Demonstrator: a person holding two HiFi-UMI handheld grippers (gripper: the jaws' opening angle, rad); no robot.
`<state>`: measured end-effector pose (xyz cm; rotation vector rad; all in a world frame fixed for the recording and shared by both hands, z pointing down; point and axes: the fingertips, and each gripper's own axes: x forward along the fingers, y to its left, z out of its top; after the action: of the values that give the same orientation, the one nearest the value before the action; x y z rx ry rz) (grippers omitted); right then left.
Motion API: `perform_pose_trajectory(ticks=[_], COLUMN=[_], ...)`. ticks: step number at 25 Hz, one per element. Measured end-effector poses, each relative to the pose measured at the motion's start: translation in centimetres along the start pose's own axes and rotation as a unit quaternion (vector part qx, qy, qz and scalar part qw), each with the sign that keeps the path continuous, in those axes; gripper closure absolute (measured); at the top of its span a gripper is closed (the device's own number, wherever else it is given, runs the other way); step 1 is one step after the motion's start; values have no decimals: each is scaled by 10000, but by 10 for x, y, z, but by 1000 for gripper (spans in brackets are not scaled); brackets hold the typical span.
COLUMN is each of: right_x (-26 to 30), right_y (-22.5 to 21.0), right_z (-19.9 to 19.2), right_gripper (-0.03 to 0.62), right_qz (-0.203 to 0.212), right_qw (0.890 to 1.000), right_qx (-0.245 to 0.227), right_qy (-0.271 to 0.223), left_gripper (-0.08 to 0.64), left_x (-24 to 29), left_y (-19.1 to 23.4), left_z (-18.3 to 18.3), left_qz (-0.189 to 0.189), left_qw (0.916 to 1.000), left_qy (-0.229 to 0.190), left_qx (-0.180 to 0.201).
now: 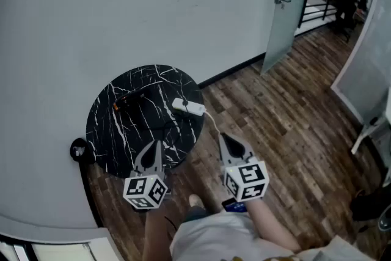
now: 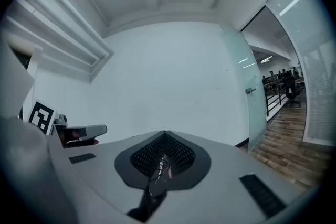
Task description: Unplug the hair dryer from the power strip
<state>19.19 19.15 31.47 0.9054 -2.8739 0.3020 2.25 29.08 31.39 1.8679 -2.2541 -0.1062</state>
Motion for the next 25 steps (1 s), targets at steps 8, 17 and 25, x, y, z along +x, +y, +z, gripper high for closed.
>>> perform_pose_trajectory(ticks=[8, 17, 25], right_x=[5, 15, 82], right_y=[-5, -4, -28], right_z=[-3, -6, -18], right_gripper=[594, 594, 594], right_qz=[13, 320, 247], right_qw=[10000, 9992, 9985], right_qx=[58, 192, 266], right_qy=[41, 122, 406], left_gripper=[560, 560, 560], left_x=[6, 19, 87], left_y=[5, 9, 39], left_z=[-5, -10, -3], left_qz=[77, -19, -384], left_qw=[9999, 9999, 9982], left_qy=[74, 134, 78], left_qx=[-8, -72, -451])
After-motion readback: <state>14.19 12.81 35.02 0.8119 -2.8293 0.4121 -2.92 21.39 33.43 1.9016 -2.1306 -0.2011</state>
